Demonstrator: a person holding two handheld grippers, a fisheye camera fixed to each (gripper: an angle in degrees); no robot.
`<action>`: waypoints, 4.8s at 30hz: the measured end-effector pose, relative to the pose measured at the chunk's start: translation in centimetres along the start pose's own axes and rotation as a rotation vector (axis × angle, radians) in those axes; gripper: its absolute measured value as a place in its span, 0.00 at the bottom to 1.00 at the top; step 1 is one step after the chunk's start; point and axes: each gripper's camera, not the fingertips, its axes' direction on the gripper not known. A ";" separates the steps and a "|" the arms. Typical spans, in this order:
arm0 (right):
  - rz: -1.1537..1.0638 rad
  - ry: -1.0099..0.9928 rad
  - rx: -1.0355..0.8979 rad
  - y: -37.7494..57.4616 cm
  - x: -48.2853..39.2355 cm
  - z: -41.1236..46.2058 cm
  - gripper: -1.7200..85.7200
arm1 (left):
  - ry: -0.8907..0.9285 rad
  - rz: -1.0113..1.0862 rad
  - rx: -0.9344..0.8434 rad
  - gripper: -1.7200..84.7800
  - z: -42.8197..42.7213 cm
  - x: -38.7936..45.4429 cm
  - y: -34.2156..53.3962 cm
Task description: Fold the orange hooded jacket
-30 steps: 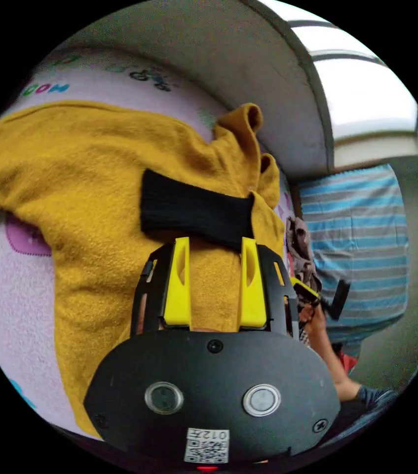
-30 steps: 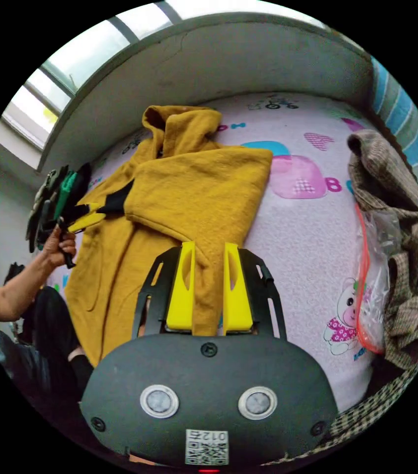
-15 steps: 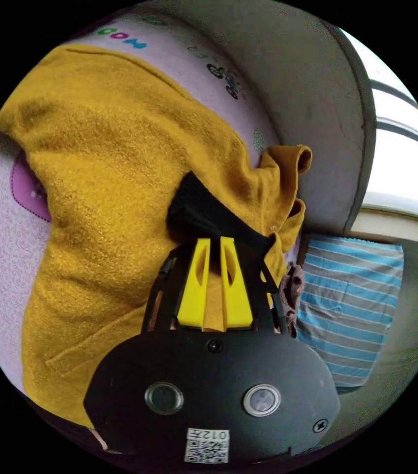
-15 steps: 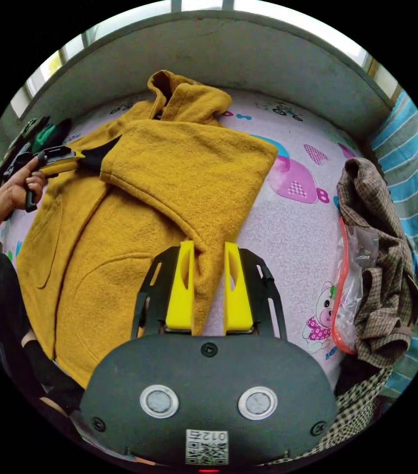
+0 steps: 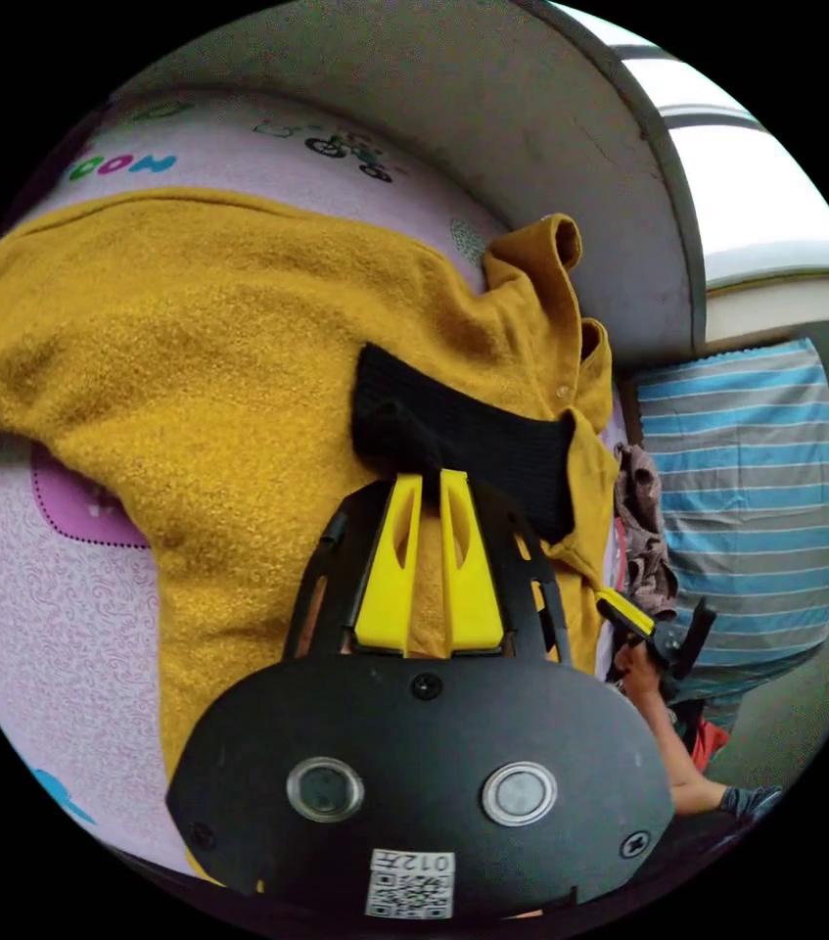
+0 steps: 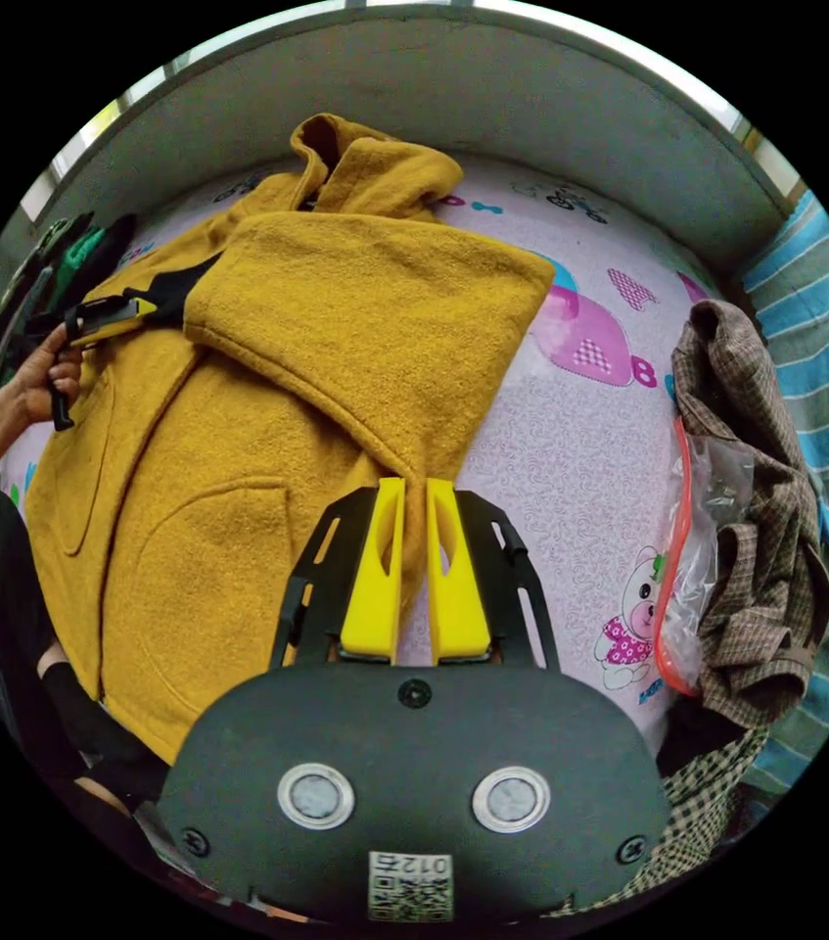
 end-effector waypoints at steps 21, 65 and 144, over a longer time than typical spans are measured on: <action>0.241 -0.343 0.039 -6.2 6.1 1.0 0.09 | 0.005 0.083 -0.046 0.06 -0.7 -5.0 1.0; -0.762 -0.092 0.334 -17.9 -48.6 13.5 0.11 | -0.177 -0.768 0.504 0.12 -35.7 -45.1 9.2; 0.308 -0.356 0.413 -7.3 2.3 -6.1 0.03 | -0.514 0.541 0.018 0.03 -6.2 24.3 -3.0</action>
